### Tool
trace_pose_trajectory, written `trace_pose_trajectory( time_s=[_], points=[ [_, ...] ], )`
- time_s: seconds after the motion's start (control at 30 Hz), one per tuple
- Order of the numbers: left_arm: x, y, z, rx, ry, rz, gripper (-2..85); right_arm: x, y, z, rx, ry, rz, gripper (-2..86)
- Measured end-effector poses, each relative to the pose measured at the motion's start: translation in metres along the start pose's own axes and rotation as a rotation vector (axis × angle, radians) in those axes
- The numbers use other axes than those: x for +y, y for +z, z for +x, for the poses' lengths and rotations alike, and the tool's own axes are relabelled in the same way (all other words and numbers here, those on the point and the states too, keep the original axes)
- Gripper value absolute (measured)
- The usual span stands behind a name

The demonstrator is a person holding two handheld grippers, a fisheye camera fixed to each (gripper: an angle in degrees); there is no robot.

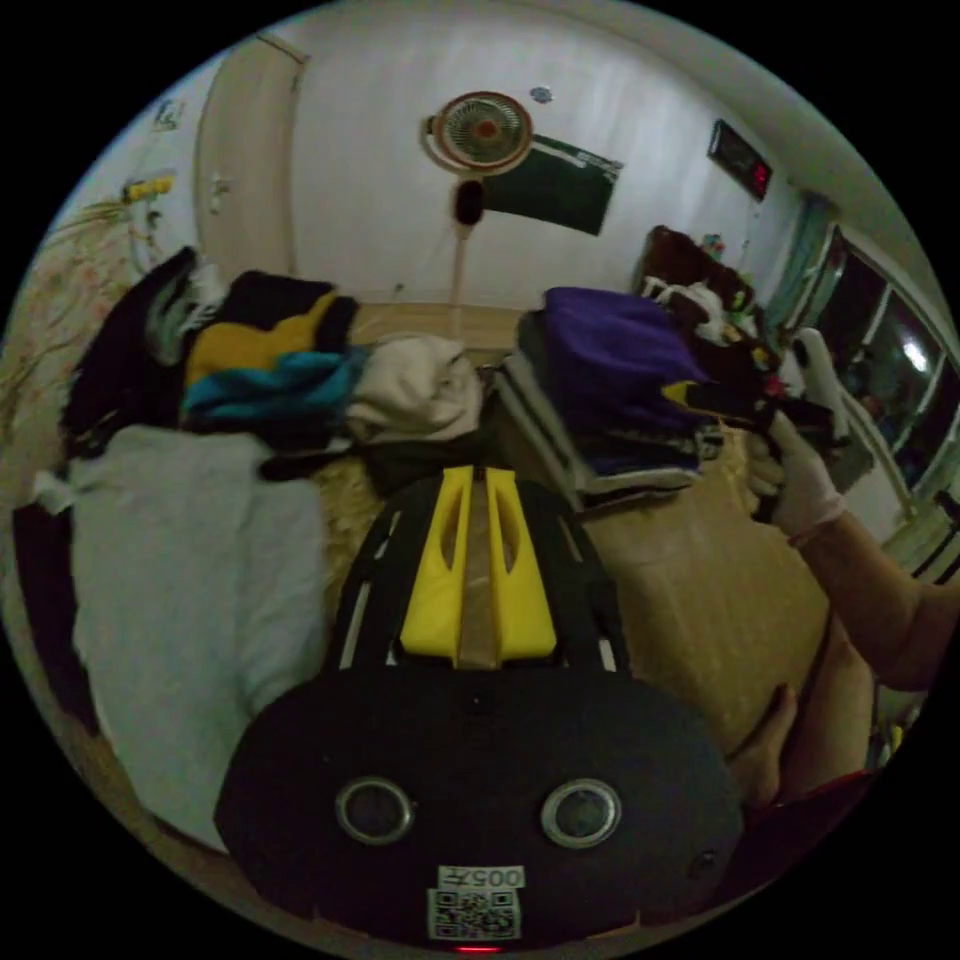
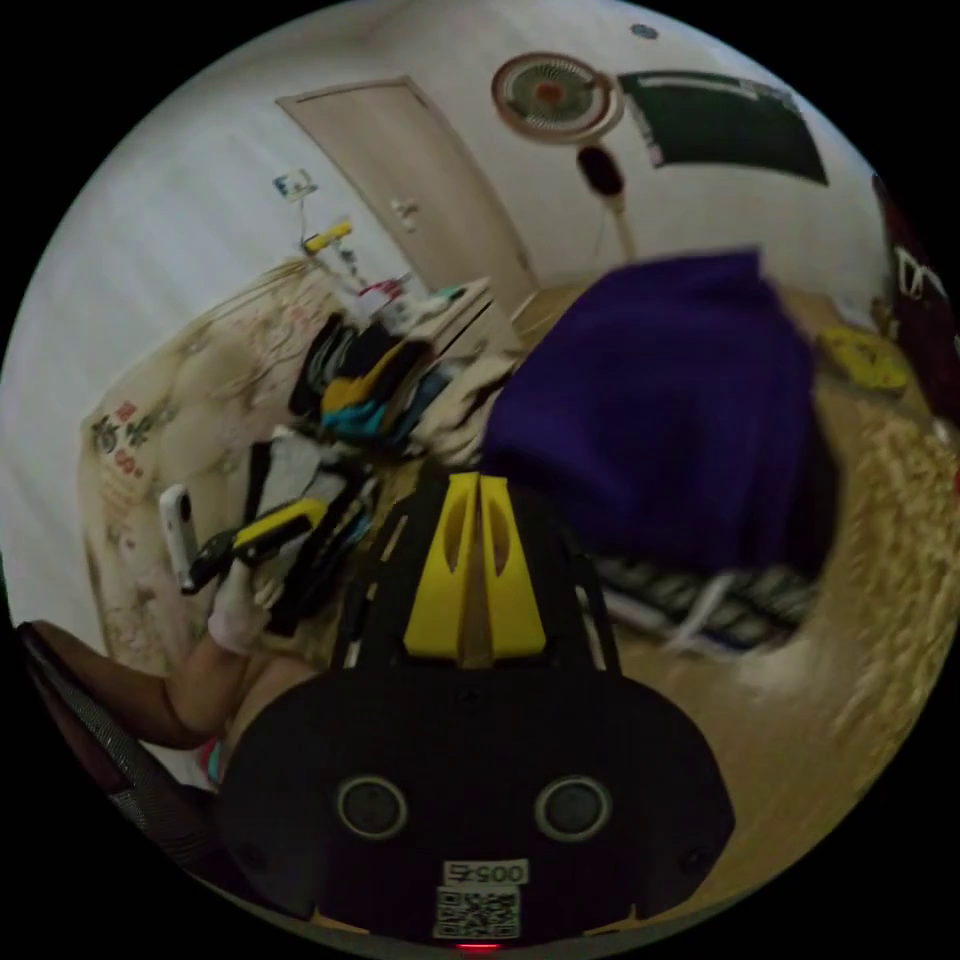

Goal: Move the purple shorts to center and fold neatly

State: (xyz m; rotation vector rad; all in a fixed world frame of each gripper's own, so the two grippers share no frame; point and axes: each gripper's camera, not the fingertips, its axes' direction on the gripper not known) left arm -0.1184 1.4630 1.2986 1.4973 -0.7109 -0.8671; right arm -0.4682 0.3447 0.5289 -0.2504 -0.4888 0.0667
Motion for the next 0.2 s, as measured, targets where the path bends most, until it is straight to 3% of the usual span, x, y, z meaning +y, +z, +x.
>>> trace_pose_trajectory(
  time_s=[0.2],
  points=[
    [0.064, -0.036, -0.095, -0.301, -0.067, -0.069, 13.9, 0.041, 0.098, -0.039, -0.210, 0.119, -0.123, -1.0]
  ],
)
